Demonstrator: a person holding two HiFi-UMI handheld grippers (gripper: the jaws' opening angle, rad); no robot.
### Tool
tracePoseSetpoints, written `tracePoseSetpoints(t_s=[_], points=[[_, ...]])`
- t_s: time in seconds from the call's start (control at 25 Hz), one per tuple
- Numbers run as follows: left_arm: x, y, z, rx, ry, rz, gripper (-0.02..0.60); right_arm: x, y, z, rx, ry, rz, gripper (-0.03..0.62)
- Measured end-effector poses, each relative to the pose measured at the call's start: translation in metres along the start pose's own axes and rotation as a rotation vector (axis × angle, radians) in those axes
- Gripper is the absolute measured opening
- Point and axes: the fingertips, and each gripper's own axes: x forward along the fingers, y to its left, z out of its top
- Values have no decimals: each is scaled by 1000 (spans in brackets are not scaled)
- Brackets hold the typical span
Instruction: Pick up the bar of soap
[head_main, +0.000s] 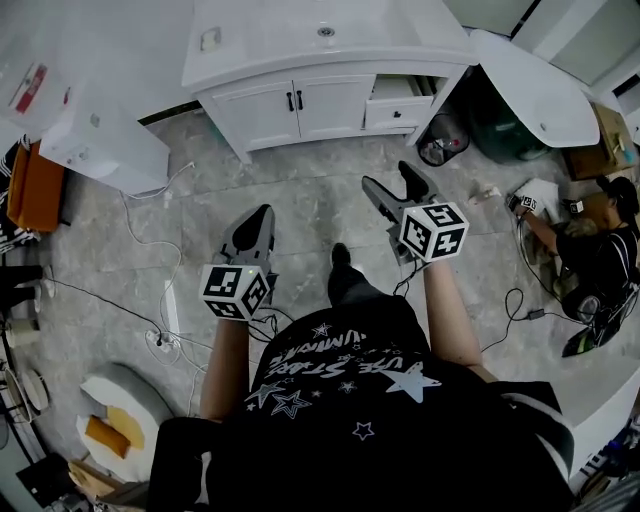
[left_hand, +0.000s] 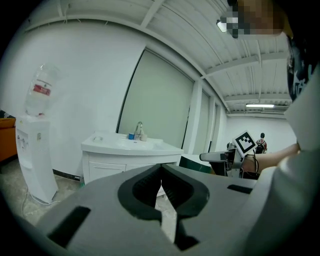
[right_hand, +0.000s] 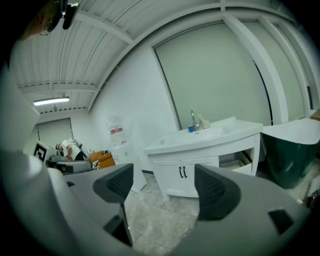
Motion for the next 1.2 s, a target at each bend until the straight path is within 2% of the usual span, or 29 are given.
tracePoseSetpoints(t_s=[0.28,0.56,1.2], points=[[68,31,27,-7,9,53,11,64,-49,39,17,6,36,402],[126,36,53,20,-2,71,11,102,-94,64,56,8,76,403],[179,83,66,21,13,158,11,167,-123,68,75,72,128,402]])
